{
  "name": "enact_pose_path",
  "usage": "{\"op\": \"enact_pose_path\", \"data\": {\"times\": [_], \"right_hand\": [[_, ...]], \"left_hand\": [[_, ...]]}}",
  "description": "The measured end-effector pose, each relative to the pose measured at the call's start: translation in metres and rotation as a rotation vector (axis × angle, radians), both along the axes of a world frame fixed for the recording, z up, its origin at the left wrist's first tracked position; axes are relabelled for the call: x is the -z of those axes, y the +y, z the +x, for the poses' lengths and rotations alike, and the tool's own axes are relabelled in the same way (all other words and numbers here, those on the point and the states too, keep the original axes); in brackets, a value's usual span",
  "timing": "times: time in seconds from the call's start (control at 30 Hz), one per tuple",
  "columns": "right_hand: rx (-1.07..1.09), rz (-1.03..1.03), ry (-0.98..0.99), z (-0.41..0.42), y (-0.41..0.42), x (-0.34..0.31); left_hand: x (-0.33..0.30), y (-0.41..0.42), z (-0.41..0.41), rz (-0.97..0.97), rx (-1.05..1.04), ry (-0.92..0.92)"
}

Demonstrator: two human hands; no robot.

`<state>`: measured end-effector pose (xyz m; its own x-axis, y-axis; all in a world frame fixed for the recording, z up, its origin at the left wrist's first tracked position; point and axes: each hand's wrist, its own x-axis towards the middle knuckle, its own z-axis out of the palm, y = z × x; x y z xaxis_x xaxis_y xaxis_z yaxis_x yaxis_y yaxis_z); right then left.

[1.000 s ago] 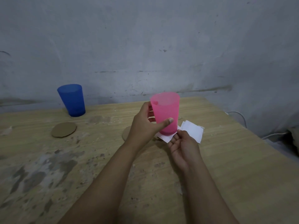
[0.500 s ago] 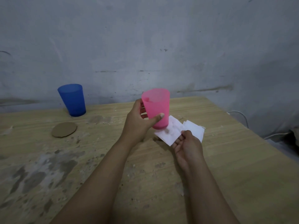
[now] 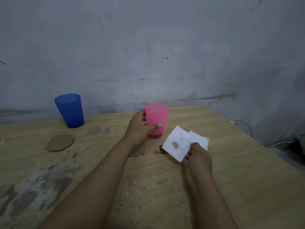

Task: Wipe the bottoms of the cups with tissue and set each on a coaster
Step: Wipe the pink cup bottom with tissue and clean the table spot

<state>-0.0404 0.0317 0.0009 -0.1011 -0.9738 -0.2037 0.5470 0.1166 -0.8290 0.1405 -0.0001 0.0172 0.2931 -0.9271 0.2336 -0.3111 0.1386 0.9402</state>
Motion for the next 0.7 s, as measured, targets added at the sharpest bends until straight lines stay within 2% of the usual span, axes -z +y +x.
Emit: {"op": "enact_pose_path", "data": {"times": [0.27, 0.37, 0.47, 0.53, 0.7], "right_hand": [[-0.044, -0.011, -0.018, 0.001, 0.001, 0.000], [-0.105, -0.031, -0.023, 0.004, 0.003, -0.002], [-0.172, -0.057, 0.058, 0.006, 0.008, -0.003], [-0.213, -0.084, 0.117, 0.007, 0.014, -0.004], [-0.341, -0.181, 0.273, -0.002, 0.021, -0.007]], "left_hand": [[0.004, 0.007, -0.008, 0.032, -0.030, -0.082], [0.009, 0.025, -0.018, 0.087, -0.190, -0.213], [0.011, 0.058, -0.032, -0.078, -0.309, -0.296], [0.009, 0.076, -0.040, -0.111, -0.248, -0.222], [0.005, 0.103, -0.050, 0.006, -0.042, 0.188]]}}
